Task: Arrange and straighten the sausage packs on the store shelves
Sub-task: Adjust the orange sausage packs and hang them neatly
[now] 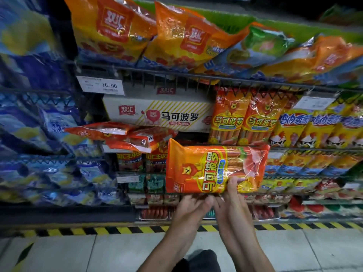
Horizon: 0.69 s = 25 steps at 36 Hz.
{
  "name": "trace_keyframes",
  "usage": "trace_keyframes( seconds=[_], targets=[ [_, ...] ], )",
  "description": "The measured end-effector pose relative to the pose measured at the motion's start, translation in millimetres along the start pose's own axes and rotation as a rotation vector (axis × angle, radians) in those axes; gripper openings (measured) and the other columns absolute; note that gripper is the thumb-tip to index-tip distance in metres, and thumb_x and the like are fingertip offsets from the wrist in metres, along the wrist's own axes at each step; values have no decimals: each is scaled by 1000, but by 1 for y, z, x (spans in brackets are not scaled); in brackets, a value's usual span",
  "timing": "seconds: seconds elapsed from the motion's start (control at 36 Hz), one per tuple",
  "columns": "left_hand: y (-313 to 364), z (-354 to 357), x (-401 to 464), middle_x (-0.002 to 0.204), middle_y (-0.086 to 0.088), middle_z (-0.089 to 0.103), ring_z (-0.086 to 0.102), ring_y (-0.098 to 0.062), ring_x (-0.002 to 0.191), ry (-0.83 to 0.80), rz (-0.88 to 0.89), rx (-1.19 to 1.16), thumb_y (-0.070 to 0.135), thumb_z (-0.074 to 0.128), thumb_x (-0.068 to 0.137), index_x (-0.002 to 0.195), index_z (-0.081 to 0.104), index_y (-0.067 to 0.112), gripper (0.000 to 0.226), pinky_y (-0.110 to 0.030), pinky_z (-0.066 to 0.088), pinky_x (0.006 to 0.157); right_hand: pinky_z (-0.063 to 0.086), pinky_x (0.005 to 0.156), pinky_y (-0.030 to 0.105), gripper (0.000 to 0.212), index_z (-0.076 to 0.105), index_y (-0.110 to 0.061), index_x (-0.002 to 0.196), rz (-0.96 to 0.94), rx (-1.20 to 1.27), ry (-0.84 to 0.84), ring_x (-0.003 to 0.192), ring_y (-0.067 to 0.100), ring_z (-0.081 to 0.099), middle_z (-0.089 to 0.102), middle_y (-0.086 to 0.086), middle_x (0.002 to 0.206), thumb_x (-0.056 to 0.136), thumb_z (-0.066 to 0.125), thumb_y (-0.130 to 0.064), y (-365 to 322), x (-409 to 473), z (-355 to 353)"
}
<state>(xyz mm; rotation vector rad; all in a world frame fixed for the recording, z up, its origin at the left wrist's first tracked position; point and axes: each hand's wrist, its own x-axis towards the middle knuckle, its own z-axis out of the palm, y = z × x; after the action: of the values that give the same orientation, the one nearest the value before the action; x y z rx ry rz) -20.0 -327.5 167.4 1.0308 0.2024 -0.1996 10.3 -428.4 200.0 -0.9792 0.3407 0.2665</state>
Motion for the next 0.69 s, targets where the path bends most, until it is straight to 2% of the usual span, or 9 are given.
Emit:
trace_keyframes(
  seconds=[0.06,0.11,0.19,0.22,0.36,0.47,0.56,0.64,0.69],
  targets=[
    [3,3,2,140,-13,63,57,-27,133,8,29,-67,49,89,72,145,46,5,95,-36,47,110,44,106,44,54,57,-2,133,12,17,-34,119,29,67,69,18,126,101,48,-44,2,-4,0],
    [7,5,2,137,-13,65,59,-26,131,39,33,-163,50,89,70,140,54,4,90,-37,47,110,43,107,43,54,58,1,131,19,-14,-61,120,28,66,70,18,125,101,47,-43,1,-8,-1],
    [10,6,3,127,-10,71,65,-25,123,127,62,-189,38,77,79,115,74,15,43,-44,42,112,45,104,40,53,60,-1,129,11,-112,-80,118,22,67,72,12,122,99,48,-43,-1,-10,-5],
    [13,7,4,125,-9,72,66,-25,120,152,65,-185,32,70,82,113,74,16,36,-45,42,111,46,103,40,52,61,-3,129,-2,-154,-82,118,22,67,72,10,122,99,49,-44,-2,-9,-7],
    [21,8,20,129,-9,70,64,-28,124,196,134,-143,29,62,89,133,61,13,46,-43,46,105,50,101,40,42,69,-14,122,-38,-366,-90,114,22,70,75,4,117,98,54,-46,-14,-3,-18],
    [32,5,33,123,0,73,67,-18,119,228,243,-97,23,66,85,115,75,27,31,-41,46,108,55,97,37,38,70,-12,114,-85,-507,-64,106,20,73,77,4,108,99,53,-44,-26,0,-37],
    [37,0,40,129,2,70,65,-17,121,268,288,-84,22,67,86,133,61,20,48,-45,45,111,59,89,33,33,71,-8,110,-248,-534,52,102,21,74,78,4,103,95,61,-36,-32,4,-50],
    [41,-4,46,127,5,71,66,-16,120,259,328,-53,22,64,87,127,62,24,40,-37,49,101,58,95,42,31,66,-11,115,-421,-531,119,107,21,72,76,3,108,88,71,-26,-38,13,-55],
    [44,-9,47,127,2,71,65,-20,121,266,332,-19,25,65,87,124,64,24,37,-37,49,98,54,101,39,41,59,-18,128,-521,-577,67,115,14,67,72,-2,119,89,71,-21,-42,19,-53]
  ],
)
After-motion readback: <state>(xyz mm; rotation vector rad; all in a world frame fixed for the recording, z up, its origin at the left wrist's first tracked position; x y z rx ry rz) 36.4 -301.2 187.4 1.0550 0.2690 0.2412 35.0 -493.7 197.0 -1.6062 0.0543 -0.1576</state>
